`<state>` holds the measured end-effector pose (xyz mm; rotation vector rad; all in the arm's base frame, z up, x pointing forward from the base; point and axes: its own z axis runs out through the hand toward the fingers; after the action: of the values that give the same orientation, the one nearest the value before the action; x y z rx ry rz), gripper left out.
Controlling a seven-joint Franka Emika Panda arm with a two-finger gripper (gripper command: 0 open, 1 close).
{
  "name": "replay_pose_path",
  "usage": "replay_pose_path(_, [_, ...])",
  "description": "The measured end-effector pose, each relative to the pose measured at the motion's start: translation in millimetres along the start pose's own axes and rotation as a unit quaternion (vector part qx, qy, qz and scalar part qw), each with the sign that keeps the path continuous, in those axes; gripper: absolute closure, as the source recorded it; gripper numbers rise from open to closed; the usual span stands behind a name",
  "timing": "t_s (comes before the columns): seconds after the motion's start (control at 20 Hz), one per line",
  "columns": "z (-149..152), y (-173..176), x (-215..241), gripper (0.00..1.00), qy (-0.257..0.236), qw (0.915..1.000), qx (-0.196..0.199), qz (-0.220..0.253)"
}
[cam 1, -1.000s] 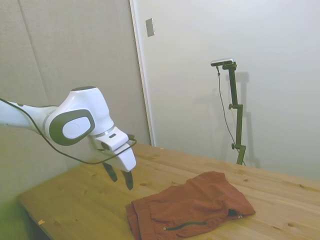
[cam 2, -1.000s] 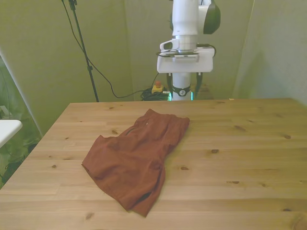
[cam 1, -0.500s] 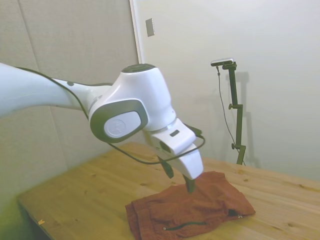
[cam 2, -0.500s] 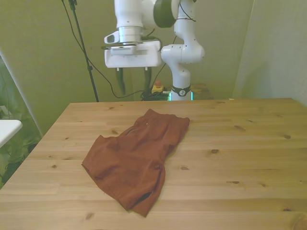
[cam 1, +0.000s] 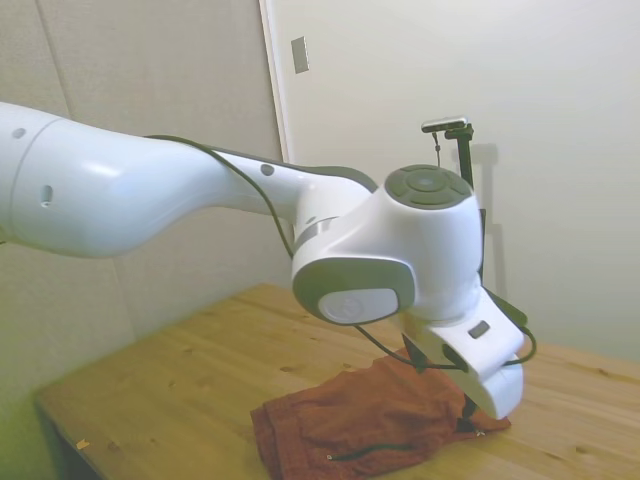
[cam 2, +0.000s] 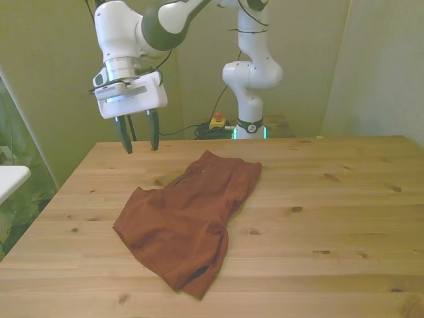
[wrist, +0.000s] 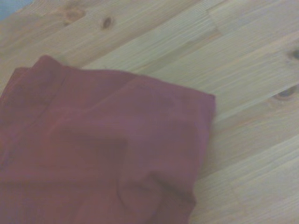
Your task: Unfold the shorts
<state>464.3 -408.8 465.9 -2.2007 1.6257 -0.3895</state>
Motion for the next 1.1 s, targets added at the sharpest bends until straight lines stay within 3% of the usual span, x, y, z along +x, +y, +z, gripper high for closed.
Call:
replay_pose_path(0.3, [26,-6,29,0.00,-0.047,0.9982,0.032,0.019])
replay_pose_path(0.6, [56,-1,49,0.00,-0.073,0.9962,0.034,0.035])
replay_pose_path(1.05, [111,-22,48,0.00,-0.105,0.9936,0.032,0.028])
replay_pose_path(1.1, [116,-22,48,1.00,-0.107,0.9934,0.030,0.028])
